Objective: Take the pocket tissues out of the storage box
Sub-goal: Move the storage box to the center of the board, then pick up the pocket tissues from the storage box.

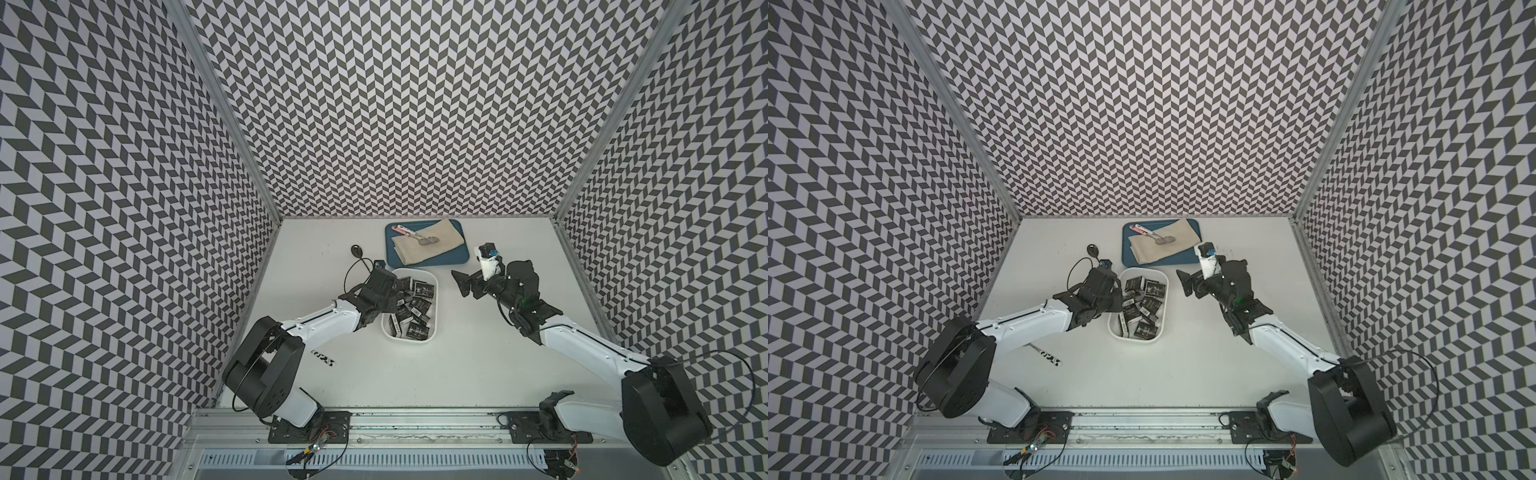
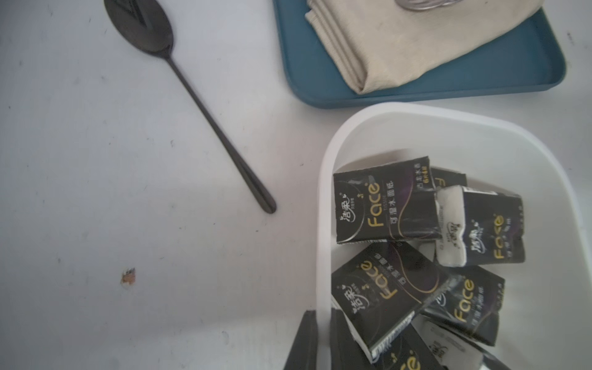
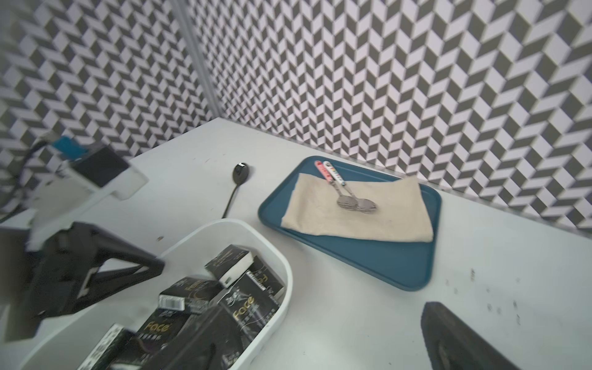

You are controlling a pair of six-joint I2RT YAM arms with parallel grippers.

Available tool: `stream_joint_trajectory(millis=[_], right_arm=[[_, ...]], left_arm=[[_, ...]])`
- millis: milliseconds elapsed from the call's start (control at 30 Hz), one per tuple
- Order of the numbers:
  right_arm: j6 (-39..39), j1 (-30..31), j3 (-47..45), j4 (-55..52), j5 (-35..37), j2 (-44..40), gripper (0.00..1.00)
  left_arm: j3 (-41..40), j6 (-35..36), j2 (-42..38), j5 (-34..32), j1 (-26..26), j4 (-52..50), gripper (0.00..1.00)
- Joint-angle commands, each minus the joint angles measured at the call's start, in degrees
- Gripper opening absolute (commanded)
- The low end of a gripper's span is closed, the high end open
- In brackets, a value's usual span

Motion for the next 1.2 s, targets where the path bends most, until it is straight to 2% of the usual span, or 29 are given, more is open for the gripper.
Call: stream_joint_trajectory(millis=[0, 67, 233, 333, 467, 567, 667, 767, 967, 1167], right_arm=[[-7.0, 4.9, 3.2, -4.3, -4.7, 0.8, 0.97], [-9.1, 7.6, 4.9, -7.5, -3.1, 2.3, 0.95], [-10.8, 12.2, 9.7, -14.7, 2.5, 6.6, 0.88], [-10.8, 14.5, 12.0, -17.6, 5.0, 8.9, 0.84], [-11.1, 18.2, 16.6, -23.4, 9.0, 13.0, 0.76], [-11.1, 21.0, 20.7, -28.4, 13.1, 16.8, 0.71], [-10.3, 22.7, 26.2, -35.3, 15.2, 21.5, 0.6], [-9.9, 24.0, 28.8, -38.3, 17.9, 23.9, 0.59], [-9.5, 24.1, 29.1, -40.2, 18.4, 25.1, 0.59], [-9.8, 24.1, 29.8, -40.5, 18.3, 27.0, 0.58]], left_arm=[[-0.5, -2.4, -1.1, 0.8, 0.4, 3.8, 0.07], [-0.8, -3.1, -0.7, 1.6, 0.8, 4.6, 0.09], [-2.8, -4.5, -4.1, 1.4, 1.3, 6.1, 0.34], [-3.7, -5.2, -8.2, -0.5, 2.3, 5.2, 0.5], [-3.4, -8.0, -12.4, -5.7, 4.5, 1.9, 0.61], [-1.1, -10.8, -12.0, -7.6, 6.8, -2.4, 0.65], [0.8, -13.1, -10.3, -9.2, 7.6, -5.4, 0.67], [1.1, -15.5, -9.5, -8.9, 8.1, -6.1, 0.68], [-2.8, -17.5, -13.7, -8.4, 10.0, -3.1, 0.68], [-3.1, -17.4, -15.9, -7.9, 10.9, -3.0, 0.68]])
